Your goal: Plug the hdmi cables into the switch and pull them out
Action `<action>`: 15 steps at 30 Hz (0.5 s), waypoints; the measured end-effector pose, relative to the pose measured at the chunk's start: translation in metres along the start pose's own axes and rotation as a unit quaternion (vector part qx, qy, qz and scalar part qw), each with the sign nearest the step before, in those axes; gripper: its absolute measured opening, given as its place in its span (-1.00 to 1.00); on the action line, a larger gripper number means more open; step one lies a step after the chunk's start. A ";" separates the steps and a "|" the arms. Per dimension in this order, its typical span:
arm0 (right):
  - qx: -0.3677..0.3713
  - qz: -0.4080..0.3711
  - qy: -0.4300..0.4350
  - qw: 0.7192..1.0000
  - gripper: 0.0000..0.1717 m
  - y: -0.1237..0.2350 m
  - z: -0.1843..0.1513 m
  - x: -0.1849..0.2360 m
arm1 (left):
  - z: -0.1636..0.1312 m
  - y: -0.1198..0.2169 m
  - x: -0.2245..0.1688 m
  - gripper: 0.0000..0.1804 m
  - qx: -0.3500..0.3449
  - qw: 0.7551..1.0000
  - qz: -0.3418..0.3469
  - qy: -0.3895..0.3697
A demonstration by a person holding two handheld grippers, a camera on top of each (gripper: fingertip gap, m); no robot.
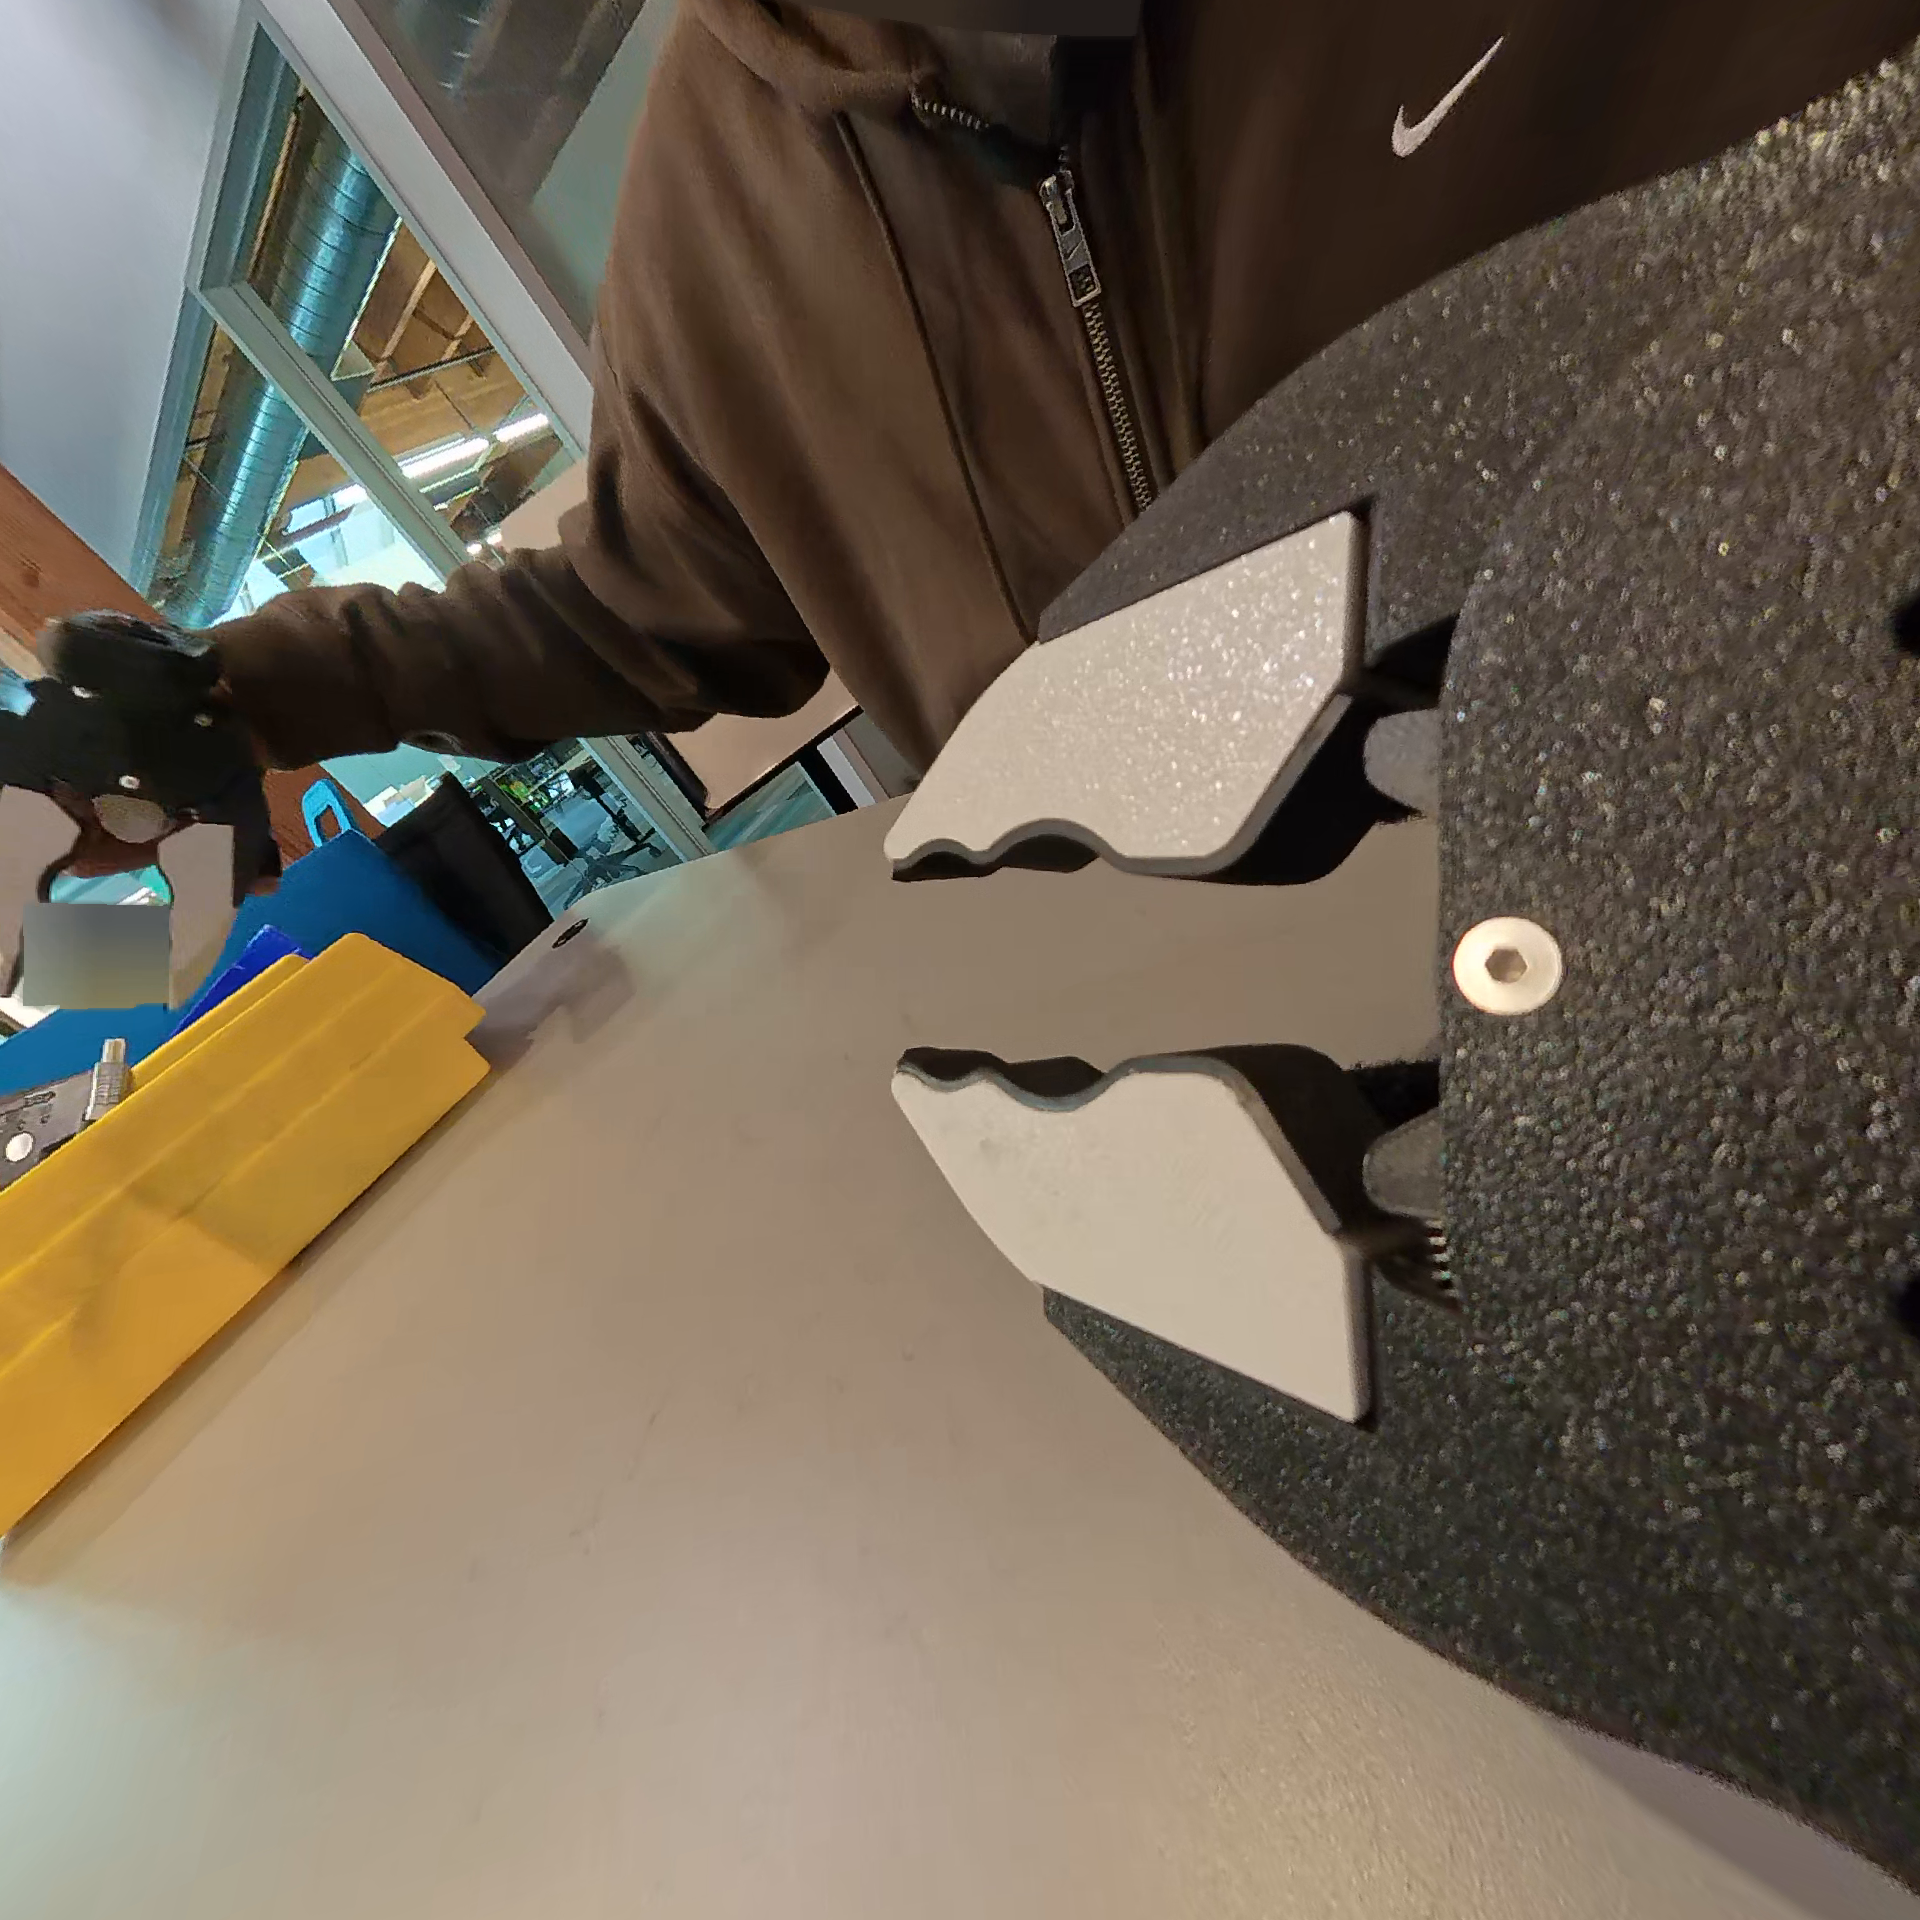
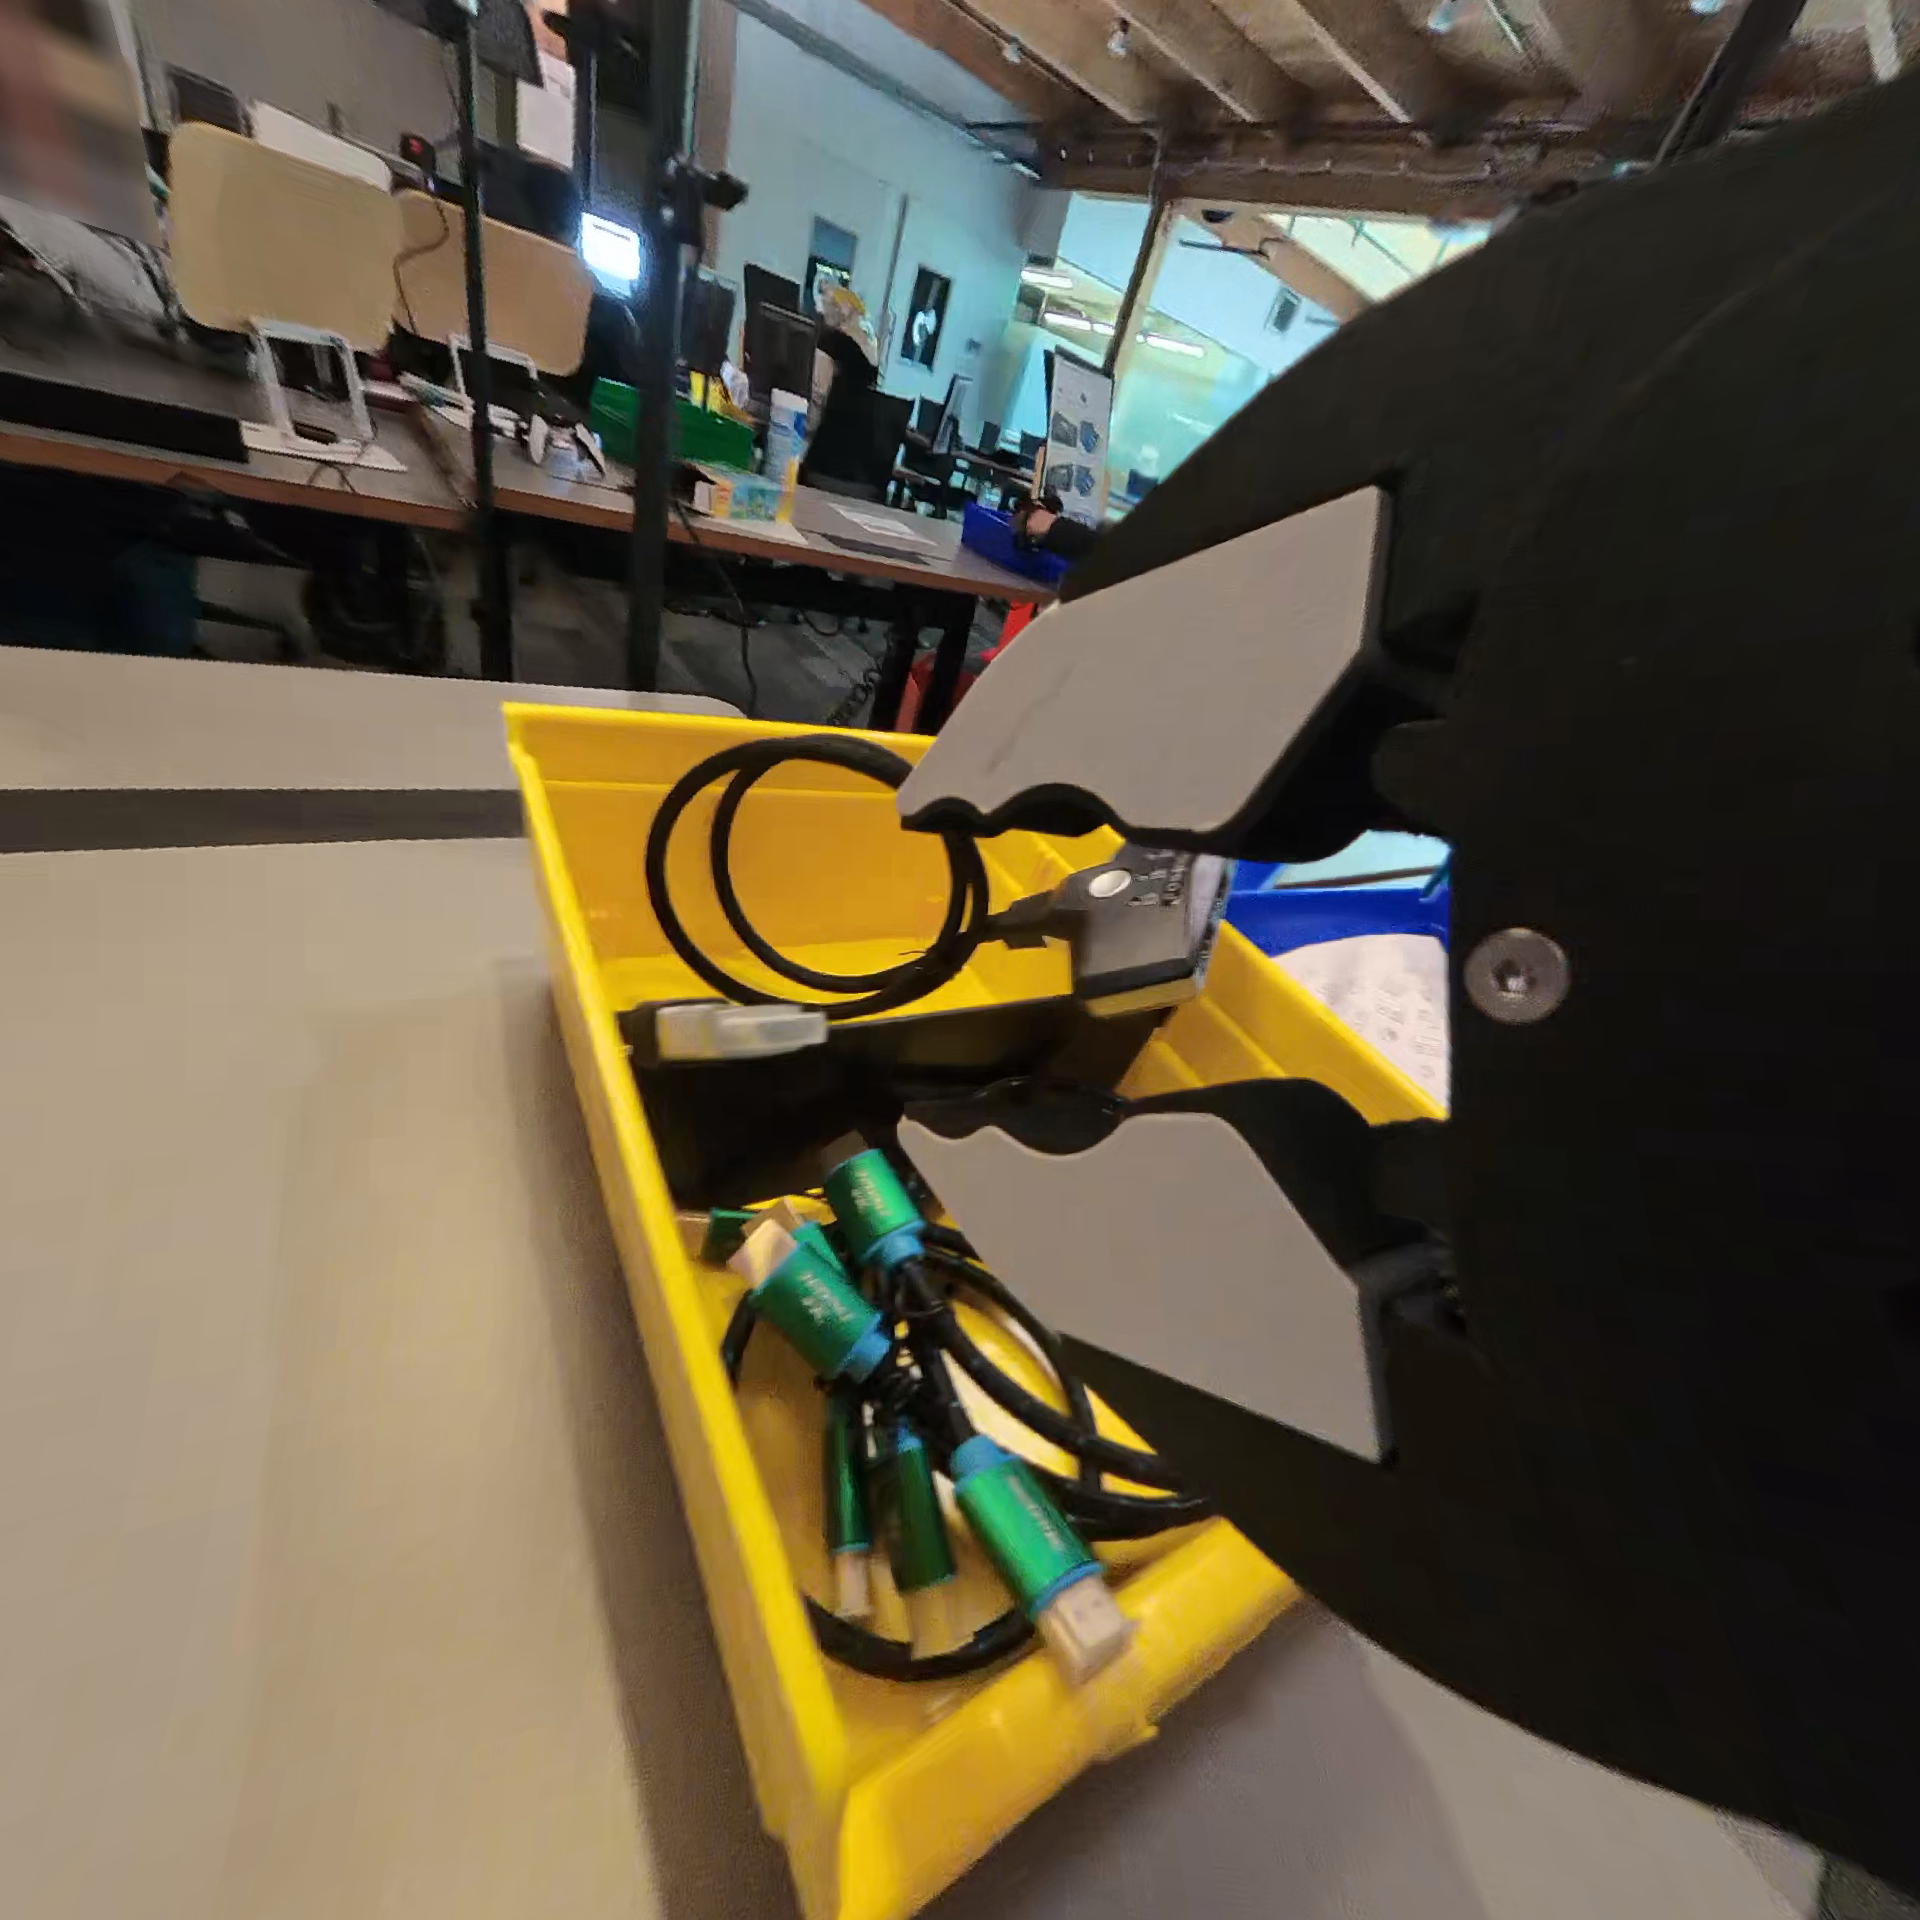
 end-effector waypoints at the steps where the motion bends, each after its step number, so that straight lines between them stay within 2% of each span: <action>1: -0.004 -0.003 0.008 1.000 -0.45 -0.004 0.005 0.004 | 0.000 0.000 0.000 -0.65 -0.001 1.000 0.000 0.001; 3: -0.023 -0.003 0.018 1.000 -0.49 -0.014 0.015 0.009 | 0.000 0.001 0.001 -0.65 -0.003 1.000 0.003 0.001; 8: -0.015 -0.006 0.033 0.999 -0.88 -0.038 0.016 0.002 | 0.001 0.001 0.001 -0.65 -0.007 1.000 0.010 -0.002; 12: -0.013 0.025 0.009 1.000 -0.89 -0.052 0.010 -0.006 | 0.001 0.001 0.001 -0.64 -0.006 1.000 0.010 -0.001; 15: 0.011 0.081 0.010 0.997 -0.88 -0.065 0.000 0.000 | 0.000 0.000 0.001 -0.64 -0.004 1.000 0.009 -0.002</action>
Point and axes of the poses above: each gripper's, where its closed fingertips meet, y back along the fingers, z out of its top, x = y × z across the jaws, the point moved 5 cm from there along y, back along the fingers, and after that the axes turned 4 degrees about -z, right-handed, at the moved point
